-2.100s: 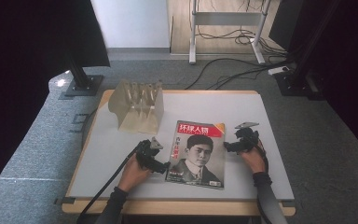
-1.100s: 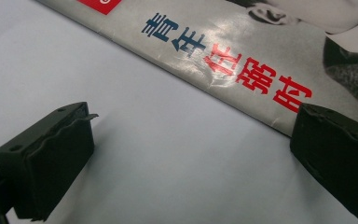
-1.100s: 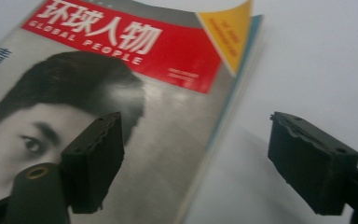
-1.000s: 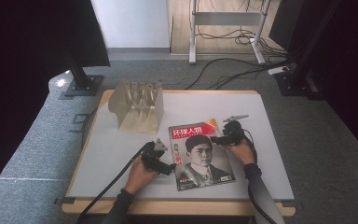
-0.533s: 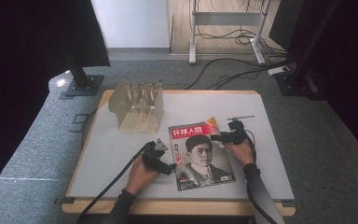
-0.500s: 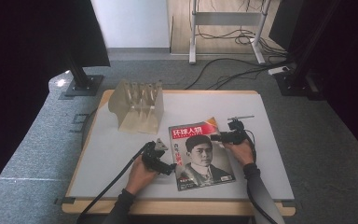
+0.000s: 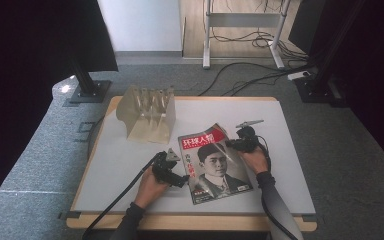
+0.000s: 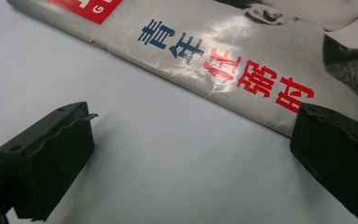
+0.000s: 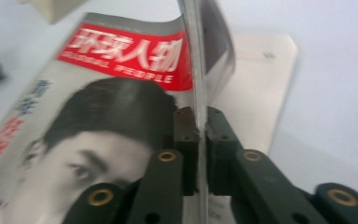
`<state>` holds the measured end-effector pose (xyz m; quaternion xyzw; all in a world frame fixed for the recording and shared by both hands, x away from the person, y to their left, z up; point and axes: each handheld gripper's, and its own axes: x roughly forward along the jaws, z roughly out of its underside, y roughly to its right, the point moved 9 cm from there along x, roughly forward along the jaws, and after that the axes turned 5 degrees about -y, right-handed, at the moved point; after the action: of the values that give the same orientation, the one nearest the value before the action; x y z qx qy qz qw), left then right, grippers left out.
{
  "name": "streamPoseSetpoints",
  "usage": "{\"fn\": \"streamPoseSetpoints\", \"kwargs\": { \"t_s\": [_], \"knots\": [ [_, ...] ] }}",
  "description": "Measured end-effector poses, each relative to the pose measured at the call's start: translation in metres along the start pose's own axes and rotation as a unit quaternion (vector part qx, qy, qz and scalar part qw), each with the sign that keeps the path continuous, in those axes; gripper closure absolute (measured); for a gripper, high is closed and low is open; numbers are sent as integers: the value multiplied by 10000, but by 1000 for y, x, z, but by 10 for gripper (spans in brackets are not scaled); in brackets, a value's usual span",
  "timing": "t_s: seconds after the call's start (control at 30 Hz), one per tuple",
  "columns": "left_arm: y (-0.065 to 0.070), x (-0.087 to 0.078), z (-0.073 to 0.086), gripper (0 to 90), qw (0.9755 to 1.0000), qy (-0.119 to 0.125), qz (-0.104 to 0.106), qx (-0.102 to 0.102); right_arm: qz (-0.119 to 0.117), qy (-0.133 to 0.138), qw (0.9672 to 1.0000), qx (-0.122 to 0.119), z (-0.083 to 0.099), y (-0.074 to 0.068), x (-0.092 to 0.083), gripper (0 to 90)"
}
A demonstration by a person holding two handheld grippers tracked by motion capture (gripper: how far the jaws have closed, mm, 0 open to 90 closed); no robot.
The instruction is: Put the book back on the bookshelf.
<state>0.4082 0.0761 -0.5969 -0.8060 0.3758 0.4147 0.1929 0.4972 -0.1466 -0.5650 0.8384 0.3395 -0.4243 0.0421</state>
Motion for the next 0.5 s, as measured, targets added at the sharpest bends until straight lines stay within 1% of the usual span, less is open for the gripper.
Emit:
{"fn": "streamPoseSetpoints", "kwargs": {
  "t_s": [0.03, 0.07, 0.1, 0.13, 0.17, 0.27, 0.3, 0.33, 0.37, 0.4, 0.43, 0.47, 0.5],
  "knots": [
    [0, 0, 0, 0, 10000, -1, -1, 3, 48, 8, 9999, -119, -1, -4, -4, 854],
    [0, 0, 0, 0, 10000, 1, -2, 3, 144, -25, 9994, -319, -4, -11, -10, 856],
    [0, 0, 0, 0, 10000, 1, -2, 3, 144, -25, 9994, -319, -4, -11, -10, 856],
    [0, 0, 0, 0, 10000, 2, -3, 3, 198, -19, 9988, -437, -6, -15, -13, 857],
    [0, 0, 0, 0, 10000, 4, -7, 8, 202, 36, 9982, -556, -11, -23, -21, 857],
    [0, 0, 0, 0, 10000, 0, 12, -3, 152, 181, 9971, -729, -17, -36, -34, 858],
    [0, 0, 0, 0, 10000, -8, 19, 0, 152, 181, 9971, -729, -17, -36, -34, 858],
    [0, 0, 0, 0, 10000, -3, 28, -12, 108, 230, 9967, -775, -19, -40, -37, 858],
    [0, 0, 0, 0, 10000, -11, 28, -5, 15, 320, 9959, -851, -23, -48, -44, 859],
    [0, -1, 1, 0, 10000, -22, 38, 12, -19, 361, 9954, -882, -24, -52, -48, 859],
    [0, -1, 1, 0, 10000, -22, 38, 12, -19, 361, 9954, -882, -24, -52, -48, 859],
    [-1, -1, 0, 1, 10000, -25, 69, 4, -41, 450, 9944, -951, -27, -57, -55, 860],
    [-1, -1, 0, 8, 10000, -25, 69, 4, -56, 505, 9940, -972, -28, -60, -58, 861]
  ]
}}
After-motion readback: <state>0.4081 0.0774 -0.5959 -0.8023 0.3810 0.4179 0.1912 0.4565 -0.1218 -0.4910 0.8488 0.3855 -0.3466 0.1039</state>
